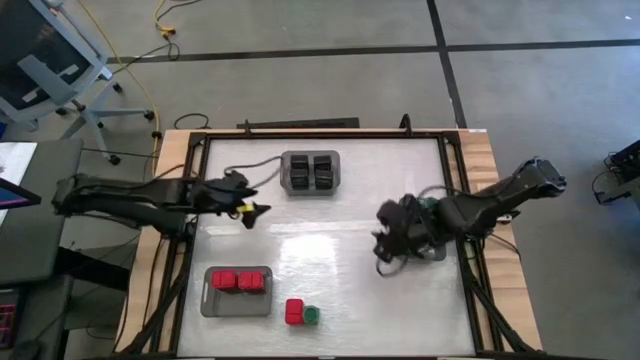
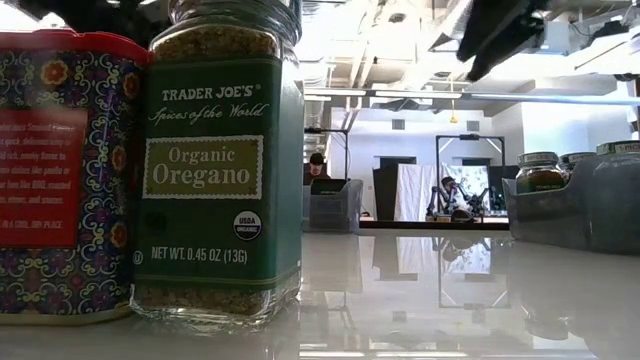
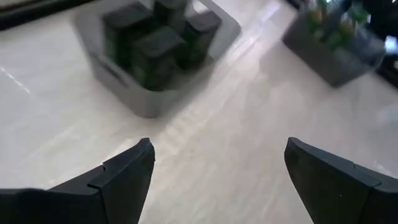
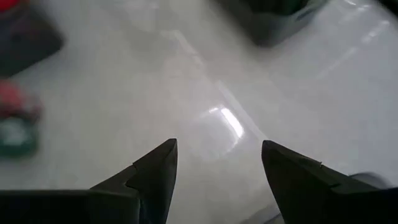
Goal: Sort spices by type
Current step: Put the red seasoning can into the bottom black transparent bin
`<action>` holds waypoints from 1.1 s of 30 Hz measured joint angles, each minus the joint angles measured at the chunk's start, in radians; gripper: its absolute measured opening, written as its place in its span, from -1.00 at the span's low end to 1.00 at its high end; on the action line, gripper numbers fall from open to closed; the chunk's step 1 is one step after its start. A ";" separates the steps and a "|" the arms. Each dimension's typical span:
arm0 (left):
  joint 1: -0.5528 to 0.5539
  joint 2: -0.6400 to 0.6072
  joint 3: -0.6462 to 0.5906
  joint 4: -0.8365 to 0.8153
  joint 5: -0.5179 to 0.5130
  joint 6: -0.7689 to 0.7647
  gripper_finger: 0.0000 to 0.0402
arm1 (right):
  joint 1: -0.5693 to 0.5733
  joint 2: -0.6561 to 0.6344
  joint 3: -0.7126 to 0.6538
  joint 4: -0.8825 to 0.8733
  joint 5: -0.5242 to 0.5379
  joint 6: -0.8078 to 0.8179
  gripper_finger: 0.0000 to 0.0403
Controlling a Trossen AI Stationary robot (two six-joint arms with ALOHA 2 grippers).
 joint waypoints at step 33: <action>-0.427 0.858 0.801 -0.420 -0.002 -0.326 0.72 | 0.456 -0.002 0.000 -0.212 0.145 0.295 0.29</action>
